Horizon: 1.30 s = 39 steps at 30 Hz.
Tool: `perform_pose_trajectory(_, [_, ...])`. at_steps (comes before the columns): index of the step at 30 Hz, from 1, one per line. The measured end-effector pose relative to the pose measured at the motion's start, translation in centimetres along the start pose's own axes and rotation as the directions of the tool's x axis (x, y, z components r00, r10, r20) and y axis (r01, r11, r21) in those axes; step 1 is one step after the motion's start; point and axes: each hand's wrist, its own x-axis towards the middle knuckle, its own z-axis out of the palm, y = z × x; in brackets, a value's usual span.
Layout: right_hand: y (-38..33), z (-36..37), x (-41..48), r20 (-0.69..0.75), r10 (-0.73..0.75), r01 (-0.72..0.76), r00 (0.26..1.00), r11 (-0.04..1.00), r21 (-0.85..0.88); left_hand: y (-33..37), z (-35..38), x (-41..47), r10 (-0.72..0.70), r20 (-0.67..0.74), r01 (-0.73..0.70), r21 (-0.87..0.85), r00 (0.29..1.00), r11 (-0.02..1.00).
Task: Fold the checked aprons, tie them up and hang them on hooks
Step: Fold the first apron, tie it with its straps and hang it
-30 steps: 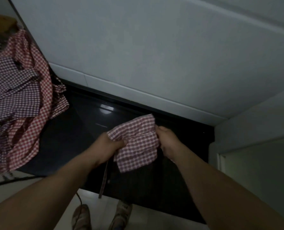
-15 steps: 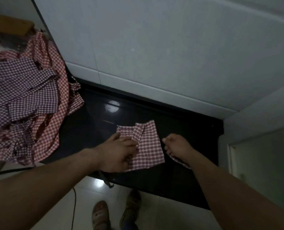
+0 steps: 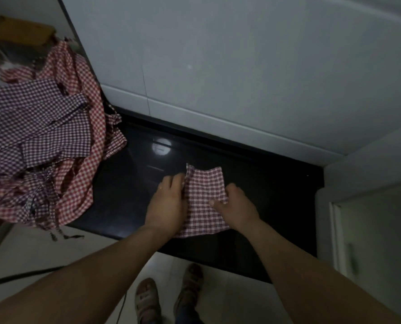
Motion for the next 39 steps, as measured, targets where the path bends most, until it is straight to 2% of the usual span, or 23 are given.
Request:
perform_pose_trajectory(1, [-0.2, 0.2, 0.0, -0.019, 0.012, -0.012, 1.000, 1.000, 0.021, 0.2, -0.3, 0.0, 0.054, -0.097, -0.050, 0.040, 0.994, 0.998])
perform_pose_trajectory(2, [-0.3, 0.4, 0.0, -0.033, 0.022, -0.021, 0.999, 0.999, 0.033, 0.7, -0.6, -0.2, 0.170, -0.149, -0.154, 0.113, 0.974, 0.982])
perform_pose_trajectory(3, [-0.3, 0.6, 0.1, -0.038, 0.037, -0.036, 0.999, 0.999, 0.031, 1.0, -0.6, -0.5, 0.334, -0.117, -0.310, 0.184, 0.935, 0.933])
perform_pose_trajectory(4, [-0.2, 0.7, 0.2, -0.040, 0.051, -0.050, 0.998, 0.999, 0.023, 1.0, -0.1, -0.9, 0.485, -0.013, -0.469, 0.234, 0.875, 0.852])
perform_pose_trajectory(5, [-0.4, 0.7, 0.2, -0.040, 0.060, -0.059, 0.997, 0.998, 0.015, 0.6, 0.7, -1.3, 0.558, 0.114, -0.566, 0.264, 0.822, 0.781])
perform_pose_trajectory(6, [-0.3, 0.6, 0.3, -0.033, 0.055, -0.054, 0.998, 0.998, 0.012, -0.1, 1.6, -1.7, 0.548, 0.211, -0.588, 0.291, 0.809, 0.755])
perform_pose_trajectory(9, [0.3, -0.9, -0.3, 0.000, 0.034, -0.034, 0.999, 0.999, 0.014, -2.8, 3.2, -2.4, 0.382, 0.290, -0.470, 0.353, 0.877, 0.809])
perform_pose_trajectory(11, [2.3, -2.3, -1.0, 0.009, -0.021, 0.022, 1.000, 0.995, -0.095, -3.2, 3.2, -2.4, 0.379, 0.300, -0.473, 0.370, 0.875, 0.800])
perform_pose_trajectory(12, [3.6, -2.9, -1.5, 0.040, -0.082, 0.089, 0.996, 0.973, -0.213, -2.8, 2.9, -2.2, 0.378, 0.304, -0.474, 0.368, 0.874, 0.800])
perform_pose_trajectory(14, [5.6, -2.9, -2.4, 0.121, -0.180, 0.215, 0.976, 0.886, -0.410, -1.4, 2.6, -1.7, 0.377, 0.306, -0.472, 0.353, 0.874, 0.808])
perform_pose_trajectory(18, [6.0, -1.9, -1.9, 0.080, -0.274, 0.280, 0.958, 0.840, -0.465, 0.5, 4.1, -1.9, 0.407, 0.310, -0.495, 0.302, 0.859, 0.815])
perform_pose_trajectory(20, [5.3, -2.5, -1.2, 0.044, -0.170, 0.175, 0.984, 0.919, -0.353, 0.0, 4.7, -2.3, 0.412, 0.332, -0.509, 0.301, 0.849, 0.807])
perform_pose_trajectory(22, [4.2, -3.5, 0.0, 0.085, 0.068, -0.062, 0.994, 0.995, -0.073, -0.8, 4.8, -2.5, 0.434, 0.324, -0.525, 0.291, 0.841, 0.800])
perform_pose_trajectory(24, [2.8, -4.5, 1.2, 0.182, 0.217, -0.238, 0.959, 0.966, 0.105, -1.4, 5.0, -2.3, 0.453, 0.327, -0.543, 0.281, 0.829, 0.791])
perform_pose_trajectory(27, [0.5, -6.6, 3.0, 0.254, 0.263, -0.338, 0.931, 0.883, 0.325, -1.7, 5.3, -2.2, 0.461, 0.338, -0.555, 0.279, 0.820, 0.784])
perform_pose_trajectory(29, [-1.1, -8.1, 3.4, 0.327, 0.247, -0.387, 0.912, 0.782, 0.489, -1.6, 5.2, -2.2, 0.452, 0.350, -0.548, 0.259, 0.821, 0.795])
perform_pose_trajectory(31, [-2.9, -9.0, 3.1, 0.415, 0.125, -0.373, 0.901, 0.711, 0.597, -1.3, 5.0, -2.1, 0.438, 0.324, -0.518, 0.222, 0.838, 0.826])
perform_pose_trajectory(32, [-3.9, -9.0, 2.7, 0.456, 0.050, -0.348, 0.888, 0.721, 0.599, -0.9, 5.0, -2.0, 0.423, 0.292, -0.485, 0.184, 0.858, 0.855])
perform_pose_trajectory(34, [-6.0, -7.9, 1.6, 0.550, -0.078, -0.266, 0.832, 0.814, 0.517, 0.4, 4.7, -1.6, 0.361, 0.198, -0.379, 0.057, 0.911, 0.924])
perform_pose_trajectory(36, [-7.9, -6.4, 0.7, 0.613, -0.139, -0.168, 0.778, 0.894, 0.416, 1.7, 4.8, -1.0, 0.264, 0.069, -0.257, -0.095, 0.962, 0.962])
perform_pose_trajectory(38, [-9.5, -5.3, 0.3, 0.595, -0.167, -0.086, 0.786, 0.924, 0.373, 2.6, 5.0, -0.4, 0.154, -0.015, -0.153, -0.254, 0.988, 0.955])
perform_pose_trajectory(39, [-9.9, -5.3, 0.2, 0.534, -0.169, -0.057, 0.829, 0.923, 0.381, 2.9, 5.2, -0.1, 0.108, -0.026, -0.111, -0.285, 0.994, 0.952])
